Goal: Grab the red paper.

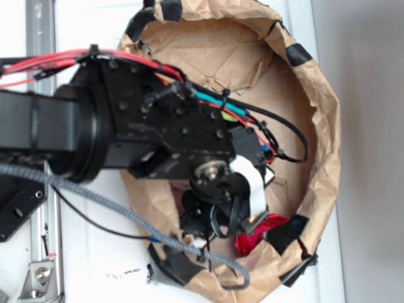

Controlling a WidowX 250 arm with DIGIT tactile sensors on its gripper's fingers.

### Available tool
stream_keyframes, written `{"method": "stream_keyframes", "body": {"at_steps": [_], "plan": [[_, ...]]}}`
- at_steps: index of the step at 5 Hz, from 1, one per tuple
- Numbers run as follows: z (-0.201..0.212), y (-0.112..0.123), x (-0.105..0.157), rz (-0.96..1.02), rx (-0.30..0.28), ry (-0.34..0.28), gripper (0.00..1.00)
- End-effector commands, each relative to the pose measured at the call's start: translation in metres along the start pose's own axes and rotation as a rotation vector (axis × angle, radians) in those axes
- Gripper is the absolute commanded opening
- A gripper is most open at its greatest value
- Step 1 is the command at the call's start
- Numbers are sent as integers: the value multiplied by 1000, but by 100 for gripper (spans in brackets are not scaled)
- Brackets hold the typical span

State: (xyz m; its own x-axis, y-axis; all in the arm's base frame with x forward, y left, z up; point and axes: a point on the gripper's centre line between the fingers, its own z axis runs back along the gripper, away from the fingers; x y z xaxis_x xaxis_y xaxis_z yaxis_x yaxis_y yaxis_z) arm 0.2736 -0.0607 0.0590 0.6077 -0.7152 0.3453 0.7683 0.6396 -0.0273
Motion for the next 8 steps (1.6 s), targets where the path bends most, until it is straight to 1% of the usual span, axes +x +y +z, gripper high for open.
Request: {"method": "stream_keyframes", "body": {"at_steps": [1, 2, 3, 4, 5, 6, 7, 8], "plan": [[17, -4, 54, -59, -1, -187, 100], [7, 4, 58, -30, -102, -231, 100], [-13, 12, 52, 52, -154, -188, 47], [-22, 17, 35, 126, -143, -146, 0], [-13, 27, 16, 178, -82, -108, 0], [13, 53, -18, 327, 16, -94, 0], [65, 74, -45, 432, 160, -125, 0], [115, 95, -65, 513, 195, -183, 0]]}}
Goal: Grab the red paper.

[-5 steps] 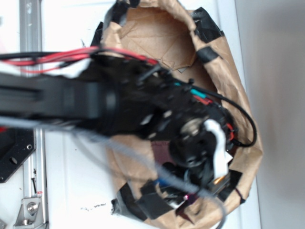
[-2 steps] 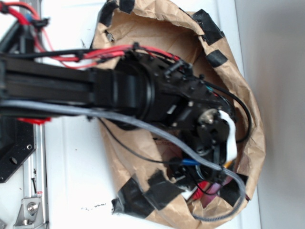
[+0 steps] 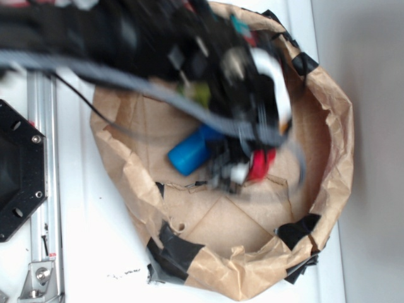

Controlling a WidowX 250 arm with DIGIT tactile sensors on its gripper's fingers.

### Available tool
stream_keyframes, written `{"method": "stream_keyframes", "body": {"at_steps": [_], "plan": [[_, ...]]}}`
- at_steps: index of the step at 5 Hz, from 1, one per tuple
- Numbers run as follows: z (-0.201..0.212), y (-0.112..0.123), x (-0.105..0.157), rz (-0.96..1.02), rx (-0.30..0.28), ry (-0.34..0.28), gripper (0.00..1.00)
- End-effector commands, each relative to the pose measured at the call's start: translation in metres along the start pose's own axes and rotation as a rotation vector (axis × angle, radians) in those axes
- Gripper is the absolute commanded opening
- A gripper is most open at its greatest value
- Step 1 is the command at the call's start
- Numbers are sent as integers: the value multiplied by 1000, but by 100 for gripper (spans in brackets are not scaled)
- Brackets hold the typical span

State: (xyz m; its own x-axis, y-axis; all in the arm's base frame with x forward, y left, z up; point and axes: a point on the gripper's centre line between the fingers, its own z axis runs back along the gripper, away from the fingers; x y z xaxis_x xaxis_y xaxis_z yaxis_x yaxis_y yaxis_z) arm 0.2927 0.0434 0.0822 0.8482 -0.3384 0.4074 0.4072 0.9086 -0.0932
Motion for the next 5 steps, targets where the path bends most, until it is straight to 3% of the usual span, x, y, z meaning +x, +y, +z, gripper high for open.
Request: {"method": "stream_keyframes", "body": {"at_steps": [1, 2, 3, 4, 5], "plan": [[101, 3, 26, 280, 213, 36, 0], [117, -5, 40, 435, 224, 167, 0], [117, -20, 43, 561, 169, 207, 0], [110, -27, 30, 779, 102, 113, 0], [107, -31, 24, 813, 95, 162, 0]]}}
